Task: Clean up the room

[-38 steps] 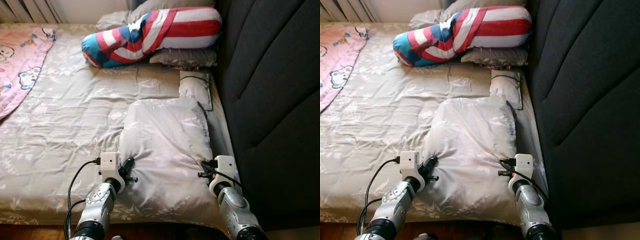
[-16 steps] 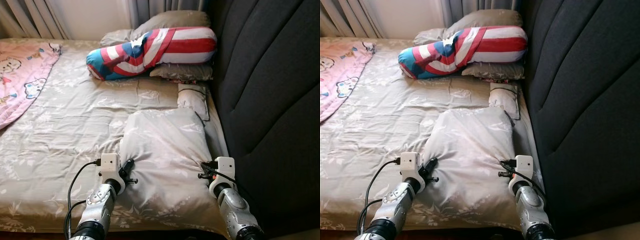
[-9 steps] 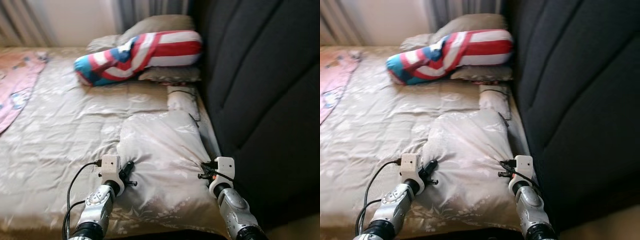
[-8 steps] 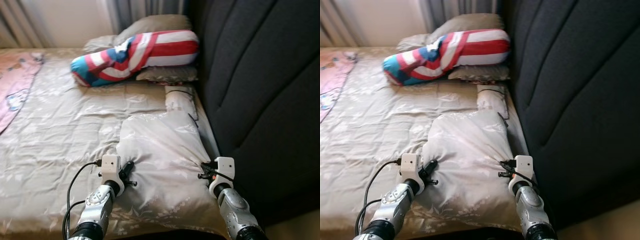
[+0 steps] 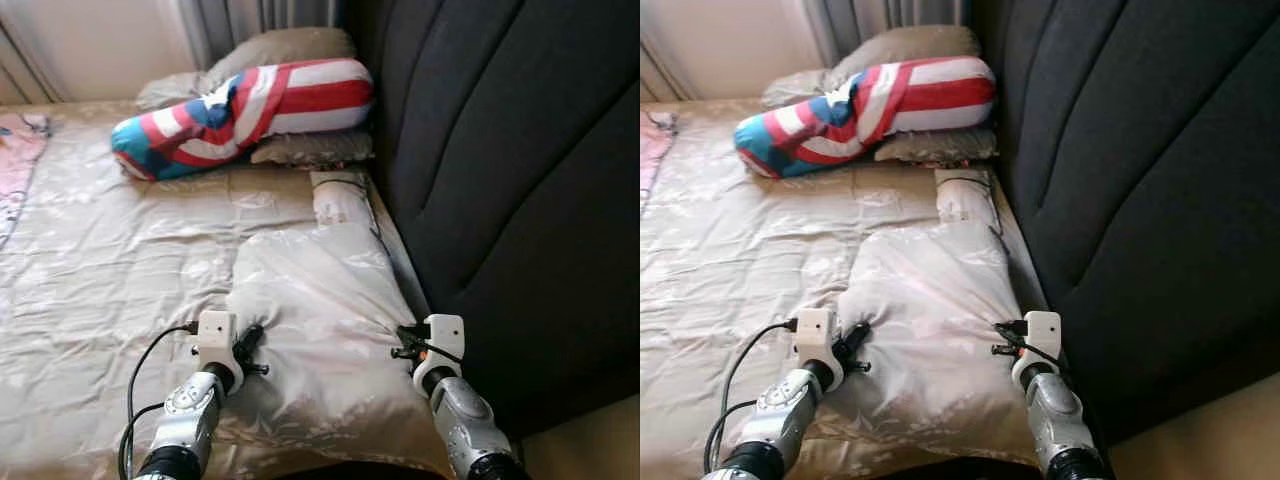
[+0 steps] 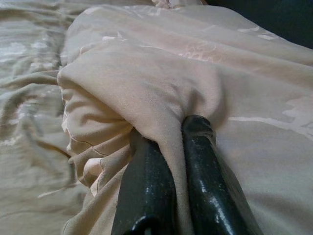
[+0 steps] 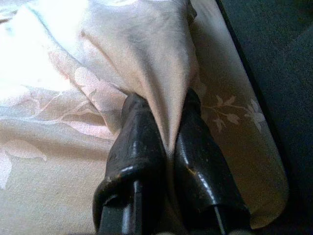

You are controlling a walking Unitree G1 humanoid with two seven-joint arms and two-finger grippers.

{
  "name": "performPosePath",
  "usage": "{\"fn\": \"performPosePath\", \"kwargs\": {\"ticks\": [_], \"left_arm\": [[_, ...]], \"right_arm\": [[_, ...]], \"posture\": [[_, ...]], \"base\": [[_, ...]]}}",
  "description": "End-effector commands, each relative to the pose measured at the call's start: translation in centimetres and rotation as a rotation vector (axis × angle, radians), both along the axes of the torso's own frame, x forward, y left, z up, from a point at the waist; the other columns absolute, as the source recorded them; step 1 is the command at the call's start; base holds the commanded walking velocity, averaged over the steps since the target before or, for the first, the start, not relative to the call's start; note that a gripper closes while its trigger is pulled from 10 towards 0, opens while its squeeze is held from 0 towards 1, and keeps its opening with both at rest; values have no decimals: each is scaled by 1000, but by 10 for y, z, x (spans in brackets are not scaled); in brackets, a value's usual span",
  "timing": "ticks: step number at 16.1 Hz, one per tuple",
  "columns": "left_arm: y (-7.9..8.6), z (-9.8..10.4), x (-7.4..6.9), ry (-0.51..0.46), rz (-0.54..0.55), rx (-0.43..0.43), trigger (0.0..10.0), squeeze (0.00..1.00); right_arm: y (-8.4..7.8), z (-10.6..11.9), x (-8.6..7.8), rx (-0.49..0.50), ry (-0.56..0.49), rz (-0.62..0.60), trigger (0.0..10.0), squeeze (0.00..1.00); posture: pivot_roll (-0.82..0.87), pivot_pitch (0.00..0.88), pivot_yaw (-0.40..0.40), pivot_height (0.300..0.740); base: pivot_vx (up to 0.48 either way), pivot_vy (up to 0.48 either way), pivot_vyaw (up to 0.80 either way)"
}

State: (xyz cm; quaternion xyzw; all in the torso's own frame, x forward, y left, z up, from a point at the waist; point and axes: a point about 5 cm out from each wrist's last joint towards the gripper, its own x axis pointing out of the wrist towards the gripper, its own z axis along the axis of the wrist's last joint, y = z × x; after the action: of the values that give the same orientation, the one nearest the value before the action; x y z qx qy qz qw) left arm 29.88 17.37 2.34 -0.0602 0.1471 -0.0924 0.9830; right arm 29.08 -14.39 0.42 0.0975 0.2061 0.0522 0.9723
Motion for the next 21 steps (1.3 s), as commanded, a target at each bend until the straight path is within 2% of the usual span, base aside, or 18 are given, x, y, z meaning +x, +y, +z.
{"fn": "performPosePath", "kwargs": {"ticks": [1, 10, 13, 21], "left_arm": [[11, 15, 8, -88, 37, 25, 10000, 0], [10, 15, 8, -89, 25, 46, 10000, 0], [10, 15, 8, -86, 27, 52, 10000, 0], [11, 14, 7, -83, 38, 44, 10000, 0]], "right_arm": [[-22, 10, 6, -25, -59, -75, 10000, 0], [-20, 8, 4, -18, -52, -74, 10000, 0], [-19, 8, 4, -17, -51, -73, 10000, 0], [-17, 6, 2, -16, -45, -68, 10000, 0]], "posture": [[-67, 67, -52, 740], [-64, 82, -49, 740], [-64, 84, -48, 740], [-60, 89, -48, 740]], "base": [[0, 0, -788], [0, 0, -786], [0, -480, -783], [0, 0, -787]]}}
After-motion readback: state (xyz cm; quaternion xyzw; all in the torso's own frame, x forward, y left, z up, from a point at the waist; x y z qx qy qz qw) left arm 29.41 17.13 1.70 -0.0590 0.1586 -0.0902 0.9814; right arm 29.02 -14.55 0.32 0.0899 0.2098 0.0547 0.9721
